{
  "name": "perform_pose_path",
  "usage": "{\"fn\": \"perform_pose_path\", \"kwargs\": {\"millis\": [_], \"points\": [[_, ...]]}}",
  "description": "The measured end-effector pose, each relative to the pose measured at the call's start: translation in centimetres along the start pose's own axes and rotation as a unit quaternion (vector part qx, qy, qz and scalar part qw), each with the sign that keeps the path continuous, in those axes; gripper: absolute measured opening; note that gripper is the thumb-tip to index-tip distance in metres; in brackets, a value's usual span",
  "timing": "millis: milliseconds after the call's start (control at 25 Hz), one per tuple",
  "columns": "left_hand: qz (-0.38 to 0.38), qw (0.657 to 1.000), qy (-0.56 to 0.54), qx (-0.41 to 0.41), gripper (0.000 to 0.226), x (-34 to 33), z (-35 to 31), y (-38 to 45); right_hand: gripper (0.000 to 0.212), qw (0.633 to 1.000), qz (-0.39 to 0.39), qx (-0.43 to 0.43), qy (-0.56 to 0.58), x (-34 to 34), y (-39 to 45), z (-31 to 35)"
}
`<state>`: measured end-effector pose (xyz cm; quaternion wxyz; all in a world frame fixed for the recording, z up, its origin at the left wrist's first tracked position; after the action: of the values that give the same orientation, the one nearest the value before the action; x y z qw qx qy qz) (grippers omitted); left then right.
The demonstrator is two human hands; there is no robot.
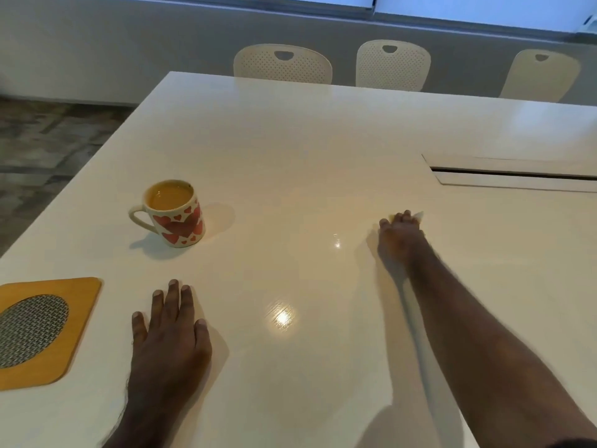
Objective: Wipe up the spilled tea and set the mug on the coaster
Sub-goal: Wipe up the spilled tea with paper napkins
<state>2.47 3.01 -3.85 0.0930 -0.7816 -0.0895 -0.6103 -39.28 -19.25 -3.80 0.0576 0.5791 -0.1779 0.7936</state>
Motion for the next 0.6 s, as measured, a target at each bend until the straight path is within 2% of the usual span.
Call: {"fn": "perform_pose_path", "kwargs": {"millis": [80,120,200,280,360,400,480,520,600], "points": [[-0.007,1.0,0.005,0.007,0.063,-0.2,0.3,-0.1,0.065,1.0,0.002,-0.019,-0.017,0.2,1.2,2.5],[-0.011,1.0,0.007,0.007,0.063,-0.2,0.4,-0.1,0.067,1.0,0.004,0.0,-0.015,-0.2,1.2,4.7],[-0.014,1.0,0.012,0.007,0.065,0.0,0.7,0.1,0.069,0.994,0.038,0.1,-0.005,-2.2,-0.1,10.4],[-0.009,1.0,0.021,0.0,0.065,-0.1,0.8,0.3,0.07,0.964,0.09,0.246,-0.048,-5.5,-4.0,15.5],[-0.006,1.0,0.015,-0.003,0.063,-0.3,0.7,0.3,0.067,0.943,0.097,0.31,-0.07,-7.0,-6.0,16.4],[-0.005,1.0,0.006,0.001,0.063,-0.3,0.7,0.3,0.064,0.956,0.076,0.28,-0.041,-5.9,-5.0,15.0],[-0.01,1.0,-0.006,0.006,0.063,-0.3,0.8,0.2,0.062,0.992,0.011,0.122,0.009,-2.4,-1.8,9.0],[-0.013,1.0,-0.006,0.006,0.063,-0.2,0.8,0.1,0.062,0.999,-0.019,0.045,0.011,-0.7,-0.5,5.6],[-0.014,1.0,-0.006,0.006,0.063,-0.1,0.6,0.1,0.061,0.998,-0.054,-0.037,-0.016,1.4,1.3,1.0]]}}
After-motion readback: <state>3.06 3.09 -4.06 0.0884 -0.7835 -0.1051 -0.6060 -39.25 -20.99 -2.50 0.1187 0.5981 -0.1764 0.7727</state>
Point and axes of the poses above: each hand's wrist, its own y-axis towards the middle knuckle, its own x-axis out of the back of the hand, z = x × y, the point moved 8 cm from there along y, towards the middle knuckle, and after that the axes turned 1 degree about -x, right-handed, at the moved point
